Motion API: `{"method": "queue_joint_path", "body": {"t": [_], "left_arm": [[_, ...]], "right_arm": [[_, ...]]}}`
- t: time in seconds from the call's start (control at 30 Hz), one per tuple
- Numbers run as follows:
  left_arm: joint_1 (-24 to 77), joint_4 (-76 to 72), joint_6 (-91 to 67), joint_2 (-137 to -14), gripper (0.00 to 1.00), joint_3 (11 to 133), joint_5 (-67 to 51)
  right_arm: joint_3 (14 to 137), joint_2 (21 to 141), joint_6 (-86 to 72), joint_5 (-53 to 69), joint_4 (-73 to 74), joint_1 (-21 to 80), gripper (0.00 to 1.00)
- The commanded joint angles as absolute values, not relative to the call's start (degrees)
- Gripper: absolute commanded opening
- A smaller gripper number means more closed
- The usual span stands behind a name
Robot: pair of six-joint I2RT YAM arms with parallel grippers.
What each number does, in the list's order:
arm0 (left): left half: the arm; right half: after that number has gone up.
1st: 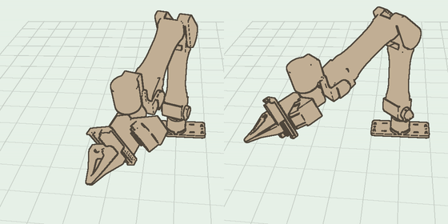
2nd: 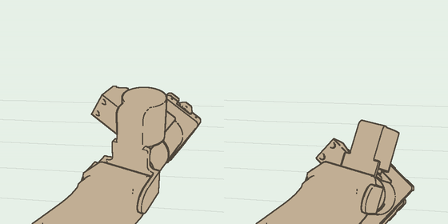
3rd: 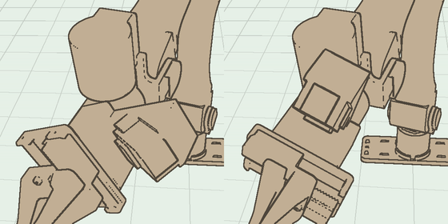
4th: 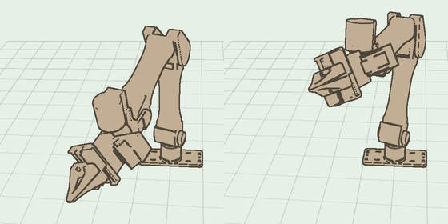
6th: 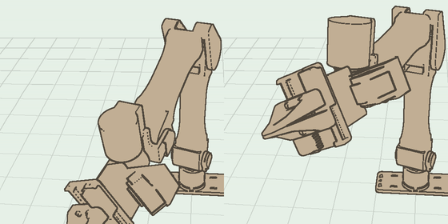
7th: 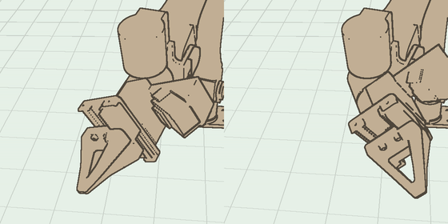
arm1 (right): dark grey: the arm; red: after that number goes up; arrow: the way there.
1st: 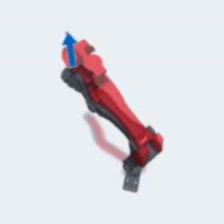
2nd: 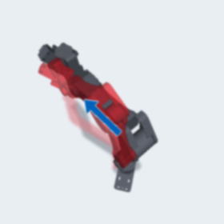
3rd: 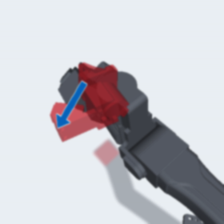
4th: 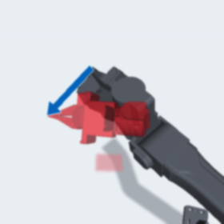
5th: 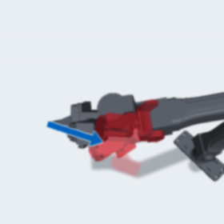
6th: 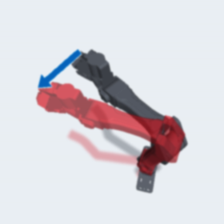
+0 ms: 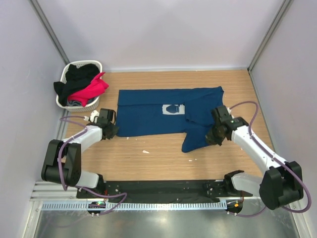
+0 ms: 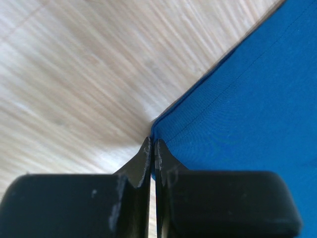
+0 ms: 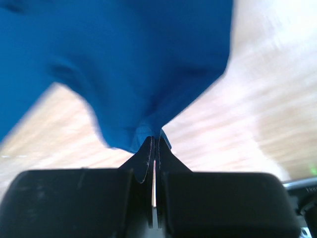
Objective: Fold and stack the t-shirts
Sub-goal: Fold the tshirt
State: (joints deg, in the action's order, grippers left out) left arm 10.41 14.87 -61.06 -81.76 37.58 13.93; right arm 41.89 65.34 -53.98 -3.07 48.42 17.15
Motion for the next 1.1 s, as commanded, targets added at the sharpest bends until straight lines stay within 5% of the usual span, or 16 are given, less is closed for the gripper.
{"method": "queue_joint_path", "body": {"t": [0.0, 1.07], "left_arm": [[10.28, 19.07, -59.68, -79.37, 0.00, 39.90, 18.46], [10.37, 23.99, -66.27, -87.71, 0.00, 58.71, 25.84]], "right_arm": [[52.70, 68.89, -49.40, -7.56, 48.78, 17.32, 0.01], [94.56, 101.33, -37.00, -5.01, 36.03, 5.71, 0.01]]}}
